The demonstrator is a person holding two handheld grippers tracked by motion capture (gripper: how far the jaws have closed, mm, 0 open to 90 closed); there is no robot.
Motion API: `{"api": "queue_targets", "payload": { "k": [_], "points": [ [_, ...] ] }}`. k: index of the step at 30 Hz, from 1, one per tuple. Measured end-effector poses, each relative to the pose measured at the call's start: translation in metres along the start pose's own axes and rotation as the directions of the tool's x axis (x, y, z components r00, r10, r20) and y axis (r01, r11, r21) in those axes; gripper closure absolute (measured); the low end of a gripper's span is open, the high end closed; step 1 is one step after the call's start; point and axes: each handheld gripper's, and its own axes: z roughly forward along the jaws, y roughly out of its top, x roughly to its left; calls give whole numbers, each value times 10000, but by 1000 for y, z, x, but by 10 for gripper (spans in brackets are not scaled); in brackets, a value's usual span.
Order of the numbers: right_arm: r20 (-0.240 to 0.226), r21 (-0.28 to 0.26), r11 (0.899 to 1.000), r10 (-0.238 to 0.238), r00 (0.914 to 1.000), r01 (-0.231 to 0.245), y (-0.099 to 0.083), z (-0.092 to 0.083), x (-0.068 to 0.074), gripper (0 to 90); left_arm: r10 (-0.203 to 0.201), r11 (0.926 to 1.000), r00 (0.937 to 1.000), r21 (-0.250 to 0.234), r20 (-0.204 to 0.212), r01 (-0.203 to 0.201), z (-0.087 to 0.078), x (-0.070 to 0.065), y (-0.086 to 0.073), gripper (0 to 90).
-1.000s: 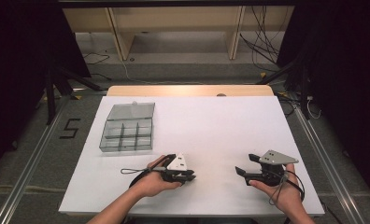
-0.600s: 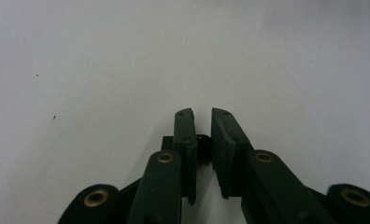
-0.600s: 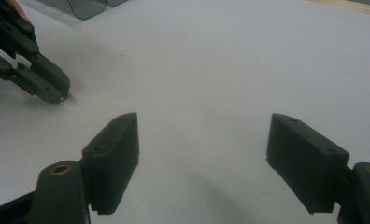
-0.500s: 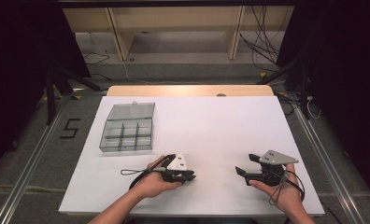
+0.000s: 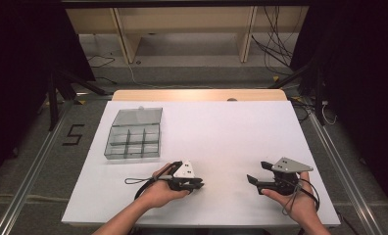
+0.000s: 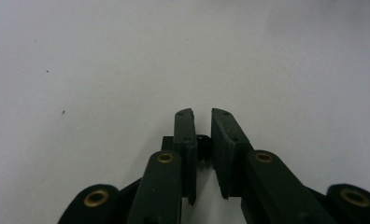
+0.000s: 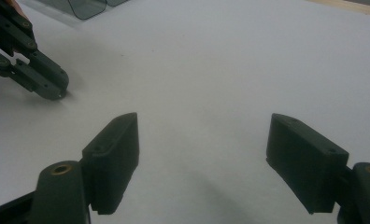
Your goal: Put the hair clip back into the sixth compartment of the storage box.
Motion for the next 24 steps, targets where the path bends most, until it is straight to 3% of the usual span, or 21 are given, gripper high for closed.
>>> {"api": "queue_targets", "payload": {
  "k": [24],
  "points": [
    [-14,-3,10000,-15,10000,15,0,0,0,264,-282,9976,9988,-647,-397,256,-13,0,3,799]
  ]
}}
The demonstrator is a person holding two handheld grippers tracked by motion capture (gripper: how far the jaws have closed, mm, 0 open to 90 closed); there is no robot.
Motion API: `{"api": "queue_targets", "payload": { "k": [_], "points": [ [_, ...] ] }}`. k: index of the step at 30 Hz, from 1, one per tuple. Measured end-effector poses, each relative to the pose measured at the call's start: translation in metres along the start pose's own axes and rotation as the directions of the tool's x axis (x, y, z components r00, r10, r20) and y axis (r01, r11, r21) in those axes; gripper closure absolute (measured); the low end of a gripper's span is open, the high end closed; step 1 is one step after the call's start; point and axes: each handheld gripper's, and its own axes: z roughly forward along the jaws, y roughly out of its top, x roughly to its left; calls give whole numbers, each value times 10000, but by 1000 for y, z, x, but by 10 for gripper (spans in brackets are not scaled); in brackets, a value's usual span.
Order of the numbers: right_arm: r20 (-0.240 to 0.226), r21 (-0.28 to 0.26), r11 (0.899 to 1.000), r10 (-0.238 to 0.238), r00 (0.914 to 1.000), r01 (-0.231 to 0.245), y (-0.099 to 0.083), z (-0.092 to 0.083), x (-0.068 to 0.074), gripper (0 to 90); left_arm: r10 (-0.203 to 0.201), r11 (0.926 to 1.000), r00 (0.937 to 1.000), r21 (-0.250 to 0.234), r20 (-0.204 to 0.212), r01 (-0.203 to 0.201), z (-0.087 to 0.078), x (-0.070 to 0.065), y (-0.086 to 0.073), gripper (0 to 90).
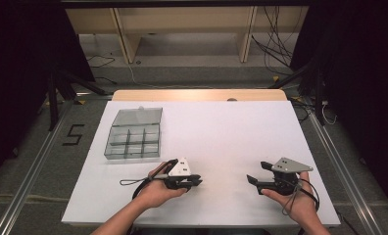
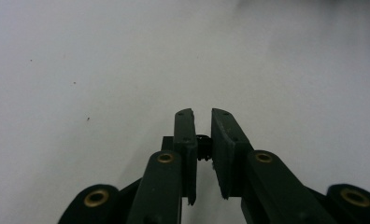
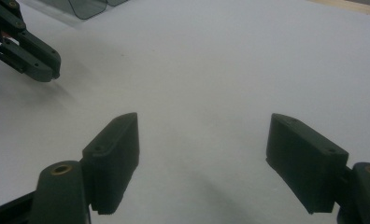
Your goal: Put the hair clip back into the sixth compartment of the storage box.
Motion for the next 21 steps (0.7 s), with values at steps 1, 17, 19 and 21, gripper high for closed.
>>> {"api": "queue_targets", "payload": {
  "k": [1,17,19,21],
  "points": [
    [0,0,10000,0,10000,0,0,0,0,264,0,10000,10000,0,0,0,0,0,0,799],
    [-1,16,10000,-2,10000,2,0,0,0,266,-122,9998,9996,-185,-253,117,-8,3,2,799],
    [-1,16,10000,3,10000,-3,0,0,0,266,-140,9997,9995,-191,-269,135,-9,3,2,799],
    [-5,18,10000,4,10000,-4,0,0,0,267,-155,9997,9994,-195,-306,150,-9,4,2,799]
  ]
}}
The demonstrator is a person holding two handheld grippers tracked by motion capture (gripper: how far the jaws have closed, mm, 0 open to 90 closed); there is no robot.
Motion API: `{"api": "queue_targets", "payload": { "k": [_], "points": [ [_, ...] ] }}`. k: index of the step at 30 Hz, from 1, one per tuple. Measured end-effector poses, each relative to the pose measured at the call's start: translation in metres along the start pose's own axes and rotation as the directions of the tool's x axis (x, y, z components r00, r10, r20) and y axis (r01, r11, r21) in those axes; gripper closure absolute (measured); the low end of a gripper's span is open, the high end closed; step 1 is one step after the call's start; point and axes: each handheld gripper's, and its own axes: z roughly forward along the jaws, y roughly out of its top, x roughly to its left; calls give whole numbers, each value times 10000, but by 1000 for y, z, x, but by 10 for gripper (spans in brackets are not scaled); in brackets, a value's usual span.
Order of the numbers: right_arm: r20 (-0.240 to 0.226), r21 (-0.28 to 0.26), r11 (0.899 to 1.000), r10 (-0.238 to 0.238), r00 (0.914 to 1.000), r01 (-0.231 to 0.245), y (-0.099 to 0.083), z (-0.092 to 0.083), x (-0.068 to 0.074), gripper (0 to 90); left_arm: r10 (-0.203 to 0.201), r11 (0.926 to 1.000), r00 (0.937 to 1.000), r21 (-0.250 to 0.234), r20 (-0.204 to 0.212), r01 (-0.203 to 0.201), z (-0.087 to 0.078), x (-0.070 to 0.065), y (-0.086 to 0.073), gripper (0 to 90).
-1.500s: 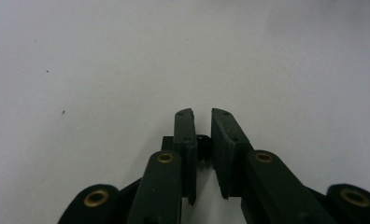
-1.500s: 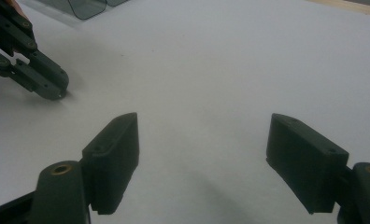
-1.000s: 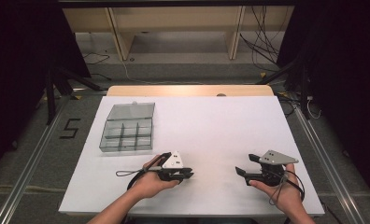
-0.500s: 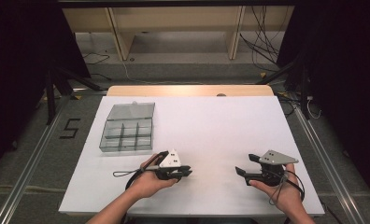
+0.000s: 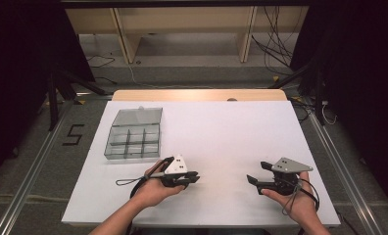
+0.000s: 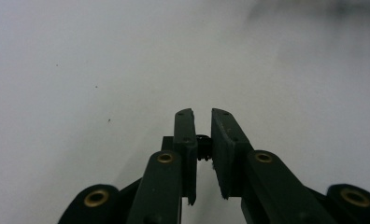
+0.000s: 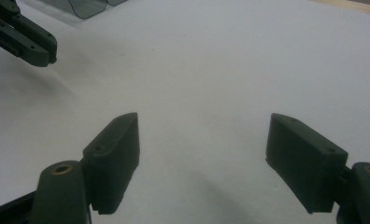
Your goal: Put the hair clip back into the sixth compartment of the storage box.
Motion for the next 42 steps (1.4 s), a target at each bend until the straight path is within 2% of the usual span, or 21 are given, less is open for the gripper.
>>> {"api": "queue_targets", "payload": {
  "k": [21,42],
  "points": [
    [-2,2,10000,16,10000,-16,0,0,0,270,-388,9988,9975,-317,-589,369,-11,9,2,799],
    [18,6,10000,25,10000,-25,0,0,0,271,-764,9955,9899,-656,-1191,689,-23,19,2,799]
  ]
}}
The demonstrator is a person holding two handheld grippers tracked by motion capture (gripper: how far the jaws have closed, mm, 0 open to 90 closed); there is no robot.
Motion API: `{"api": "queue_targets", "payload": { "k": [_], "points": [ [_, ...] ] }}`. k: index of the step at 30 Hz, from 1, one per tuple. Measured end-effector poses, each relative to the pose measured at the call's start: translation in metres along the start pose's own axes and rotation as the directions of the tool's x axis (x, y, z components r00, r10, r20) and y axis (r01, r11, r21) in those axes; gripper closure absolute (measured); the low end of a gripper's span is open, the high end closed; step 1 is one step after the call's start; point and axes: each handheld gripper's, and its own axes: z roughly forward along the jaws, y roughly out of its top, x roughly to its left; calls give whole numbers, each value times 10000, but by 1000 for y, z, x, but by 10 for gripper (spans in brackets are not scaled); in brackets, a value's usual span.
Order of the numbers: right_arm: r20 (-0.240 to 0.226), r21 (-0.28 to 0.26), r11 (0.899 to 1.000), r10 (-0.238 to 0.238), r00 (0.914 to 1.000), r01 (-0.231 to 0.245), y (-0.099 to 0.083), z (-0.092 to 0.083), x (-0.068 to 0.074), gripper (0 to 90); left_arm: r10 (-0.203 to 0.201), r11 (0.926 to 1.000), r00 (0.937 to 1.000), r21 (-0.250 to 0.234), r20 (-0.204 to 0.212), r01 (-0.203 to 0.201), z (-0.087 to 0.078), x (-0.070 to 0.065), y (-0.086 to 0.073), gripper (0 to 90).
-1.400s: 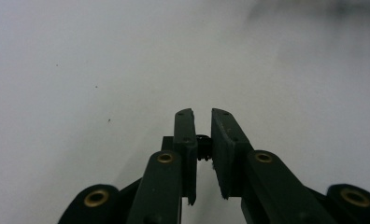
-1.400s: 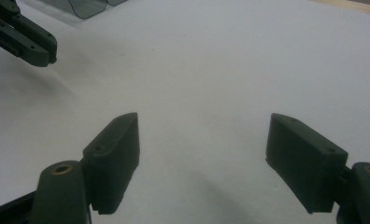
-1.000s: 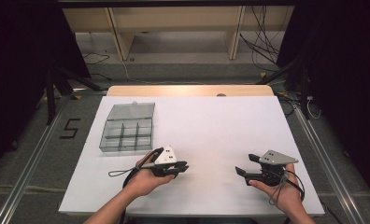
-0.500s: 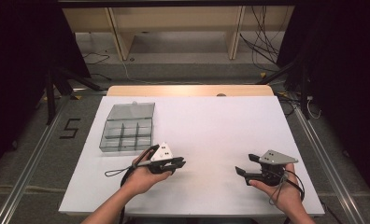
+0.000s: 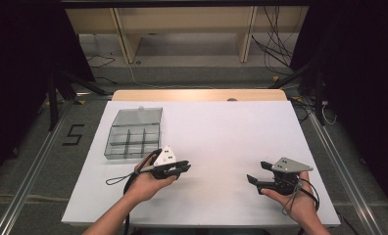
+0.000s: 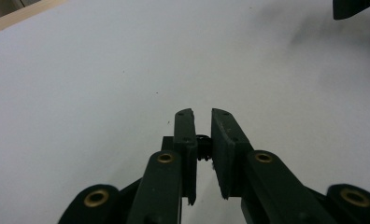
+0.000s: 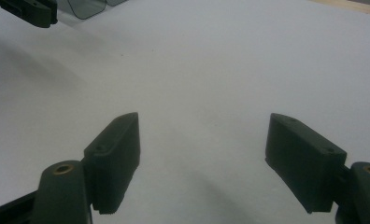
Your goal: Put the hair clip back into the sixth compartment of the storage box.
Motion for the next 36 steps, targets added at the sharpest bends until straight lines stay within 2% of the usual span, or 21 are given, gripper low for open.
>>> {"api": "queue_targets", "payload": {
  "k": [36],
  "points": [
    [-1,2,10000,13,10000,-13,0,0,0,272,-508,9985,9960,-232,-739,492,-16,18,-2,799]
  ]
}}
